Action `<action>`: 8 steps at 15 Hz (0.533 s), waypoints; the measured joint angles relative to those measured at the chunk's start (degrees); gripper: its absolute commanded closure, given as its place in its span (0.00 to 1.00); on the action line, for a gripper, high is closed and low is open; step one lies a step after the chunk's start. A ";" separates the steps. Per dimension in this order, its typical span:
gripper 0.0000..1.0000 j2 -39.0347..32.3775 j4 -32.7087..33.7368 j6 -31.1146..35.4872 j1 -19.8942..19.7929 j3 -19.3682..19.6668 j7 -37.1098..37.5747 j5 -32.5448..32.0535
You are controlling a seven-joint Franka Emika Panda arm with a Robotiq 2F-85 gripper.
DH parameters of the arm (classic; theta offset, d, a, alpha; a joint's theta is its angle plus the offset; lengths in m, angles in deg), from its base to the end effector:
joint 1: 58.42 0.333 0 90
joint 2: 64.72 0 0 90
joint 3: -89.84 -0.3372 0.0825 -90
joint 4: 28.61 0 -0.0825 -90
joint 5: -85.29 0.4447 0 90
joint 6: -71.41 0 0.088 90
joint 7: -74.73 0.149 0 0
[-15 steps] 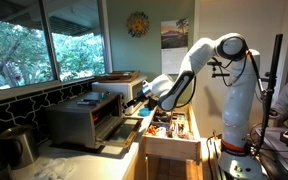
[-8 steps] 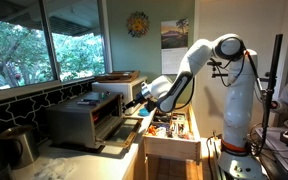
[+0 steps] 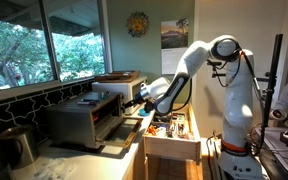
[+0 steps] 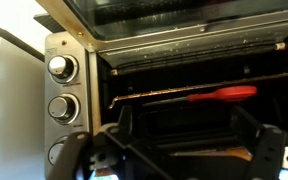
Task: Pull the tray out of the microwave on the left
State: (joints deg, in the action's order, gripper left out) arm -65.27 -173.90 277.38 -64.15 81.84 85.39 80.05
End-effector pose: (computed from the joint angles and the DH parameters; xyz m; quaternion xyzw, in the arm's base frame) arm 0.5753 0.0360 0.3496 -0.8655 0.0181 -0.4976 0.0537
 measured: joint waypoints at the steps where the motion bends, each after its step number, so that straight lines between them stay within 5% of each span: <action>1: 0.00 -1.18 0.63 1.09 0.82 0.50 -0.59 0.32; 8: 0.00 -10.19 7.00 6.43 3.31 0.92 -1.52 -1.33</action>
State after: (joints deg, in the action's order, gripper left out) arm -75.46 -166.90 283.81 -60.84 82.75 83.86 78.72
